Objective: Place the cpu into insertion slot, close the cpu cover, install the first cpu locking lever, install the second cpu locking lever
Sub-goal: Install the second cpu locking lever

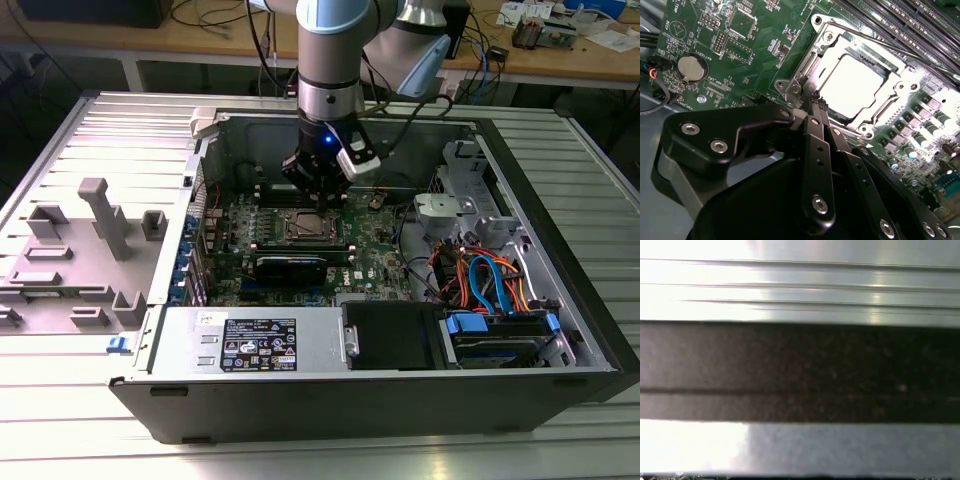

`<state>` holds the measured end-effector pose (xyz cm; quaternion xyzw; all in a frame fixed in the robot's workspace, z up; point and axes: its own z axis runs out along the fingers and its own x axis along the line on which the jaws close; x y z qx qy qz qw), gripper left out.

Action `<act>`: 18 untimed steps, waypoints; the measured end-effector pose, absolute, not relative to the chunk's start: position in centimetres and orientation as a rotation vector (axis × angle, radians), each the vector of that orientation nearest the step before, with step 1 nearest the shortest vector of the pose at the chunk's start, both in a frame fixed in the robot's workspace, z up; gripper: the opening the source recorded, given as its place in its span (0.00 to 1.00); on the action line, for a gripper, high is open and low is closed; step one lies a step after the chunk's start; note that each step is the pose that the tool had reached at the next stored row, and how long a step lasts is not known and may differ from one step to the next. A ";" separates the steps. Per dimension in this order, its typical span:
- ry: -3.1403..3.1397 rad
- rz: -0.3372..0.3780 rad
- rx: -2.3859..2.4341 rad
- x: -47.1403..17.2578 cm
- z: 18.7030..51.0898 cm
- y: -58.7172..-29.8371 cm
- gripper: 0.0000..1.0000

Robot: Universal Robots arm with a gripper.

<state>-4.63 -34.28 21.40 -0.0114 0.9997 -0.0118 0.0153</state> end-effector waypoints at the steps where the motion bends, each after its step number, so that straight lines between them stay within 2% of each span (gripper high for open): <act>1: 3.110 -0.036 -0.036 -4.6 21.4 -34.3 0.11; 18: 3.111 -0.036 -0.036 -4.6 21.5 -34.5 0.11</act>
